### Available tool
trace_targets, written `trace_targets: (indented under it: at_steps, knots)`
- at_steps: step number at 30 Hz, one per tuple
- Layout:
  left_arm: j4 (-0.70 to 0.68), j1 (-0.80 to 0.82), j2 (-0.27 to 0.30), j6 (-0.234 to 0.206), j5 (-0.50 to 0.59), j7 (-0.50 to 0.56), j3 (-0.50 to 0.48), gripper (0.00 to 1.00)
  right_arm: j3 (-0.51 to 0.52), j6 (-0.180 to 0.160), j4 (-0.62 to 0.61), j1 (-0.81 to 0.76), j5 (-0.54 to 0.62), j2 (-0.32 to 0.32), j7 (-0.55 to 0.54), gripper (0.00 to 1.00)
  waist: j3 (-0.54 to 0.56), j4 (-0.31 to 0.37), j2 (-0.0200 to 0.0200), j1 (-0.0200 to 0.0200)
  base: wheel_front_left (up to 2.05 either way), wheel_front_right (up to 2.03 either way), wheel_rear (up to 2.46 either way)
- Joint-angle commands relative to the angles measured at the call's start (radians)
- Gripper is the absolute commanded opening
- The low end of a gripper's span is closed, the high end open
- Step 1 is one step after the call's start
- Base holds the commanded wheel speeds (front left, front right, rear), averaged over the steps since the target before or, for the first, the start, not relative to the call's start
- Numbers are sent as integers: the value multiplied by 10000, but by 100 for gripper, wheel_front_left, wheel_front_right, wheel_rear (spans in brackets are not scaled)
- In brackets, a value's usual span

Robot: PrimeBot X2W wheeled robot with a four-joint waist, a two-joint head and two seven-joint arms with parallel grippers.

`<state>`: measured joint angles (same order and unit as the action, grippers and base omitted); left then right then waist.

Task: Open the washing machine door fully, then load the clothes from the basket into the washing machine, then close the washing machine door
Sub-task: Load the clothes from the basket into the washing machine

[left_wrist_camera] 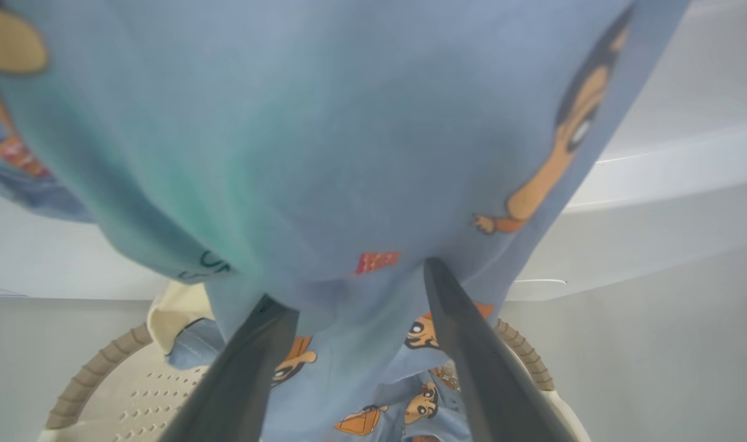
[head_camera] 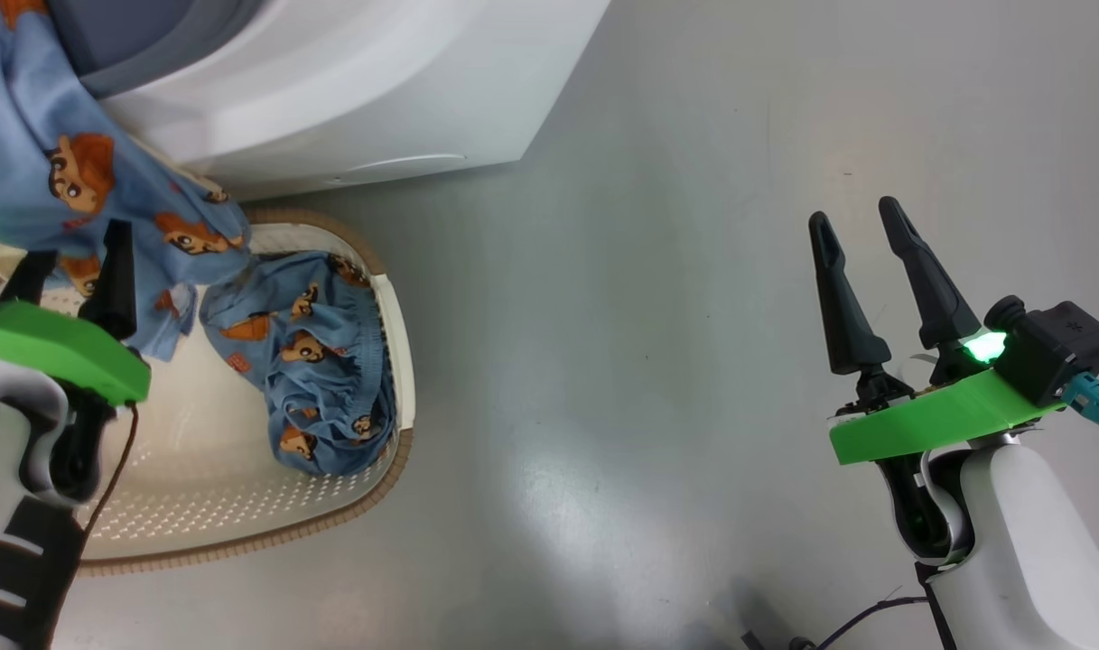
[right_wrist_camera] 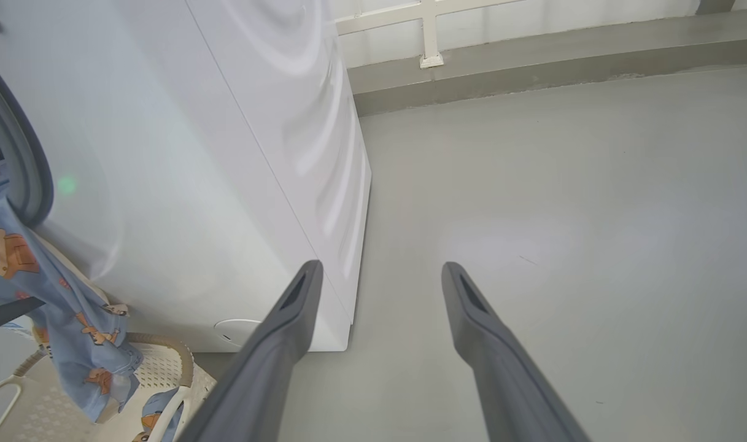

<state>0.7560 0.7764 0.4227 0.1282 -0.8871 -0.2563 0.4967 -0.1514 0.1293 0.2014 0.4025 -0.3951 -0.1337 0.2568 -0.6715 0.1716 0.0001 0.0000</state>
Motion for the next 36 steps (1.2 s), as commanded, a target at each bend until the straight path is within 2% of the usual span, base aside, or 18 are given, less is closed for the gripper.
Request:
trace_targets:
  at_steps: [1, 4, 5, 6, 8, 9, 10, 15, 19, 28, 36]
  knots:
    - [-261, 214, 547, 25, -164, -55, -129, 100, -236, 14, -224, -142, 84, -54, 49, 100, -5, 29, -1, 0, 0, 0, 0]
    - [-441, 335, 635, 25, -434, -55, 45, 100, -252, 14, -223, -145, 89, -53, 49, 100, -10, 69, -1, 0, 0, 0, 0]
    - [-487, 372, 660, 25, -501, -55, 77, 82, -257, 14, -222, -142, 90, -53, 49, 100, -9, 82, -1, 0, 0, 0, 0]
    - [-523, 406, 683, 25, -552, -55, 113, 59, -261, 14, -221, -139, 91, -53, 49, 100, -9, 93, -1, 0, 0, 0, 0]
    - [-605, 469, 704, 25, -628, -55, 137, 33, -250, 14, -224, -142, 100, -59, 49, 100, 3, 94, -1, 0, 0, 0, 0]
    - [-647, 500, 714, 25, -636, -55, 123, 9, -237, 14, -227, -144, 105, -61, 49, 100, 6, 91, -1, 0, 0, 0, 0]
    - [-697, 522, 710, 25, -646, -55, 65, 0, -224, 14, -230, -144, 109, -60, 49, 100, 9, 86, -1, 0, 0, 0, 0]
    - [-954, 424, 619, 25, -568, -55, -389, 0, -160, 14, -238, -150, 123, -44, 49, 100, 56, 33, -1, 0, 0, 0, 0]
    - [-1437, 111, 455, 25, -323, -55, -1210, 0, -97, 14, -243, -182, 122, -20, 49, 100, 139, -57, -1, 0, 0, 0, 0]
    - [-3162, -1139, -183, 25, 963, -55, -3402, 0, 5, 14, -235, -274, 106, 27, 49, 100, 407, -249, -1, 0, 0, 0, 0]
    - [-4320, -1615, -538, 25, 1742, -55, -4362, 0, 53, 14, -246, -296, 99, 38, 49, 100, 492, -355, -1, 0, 0, 0, 0]
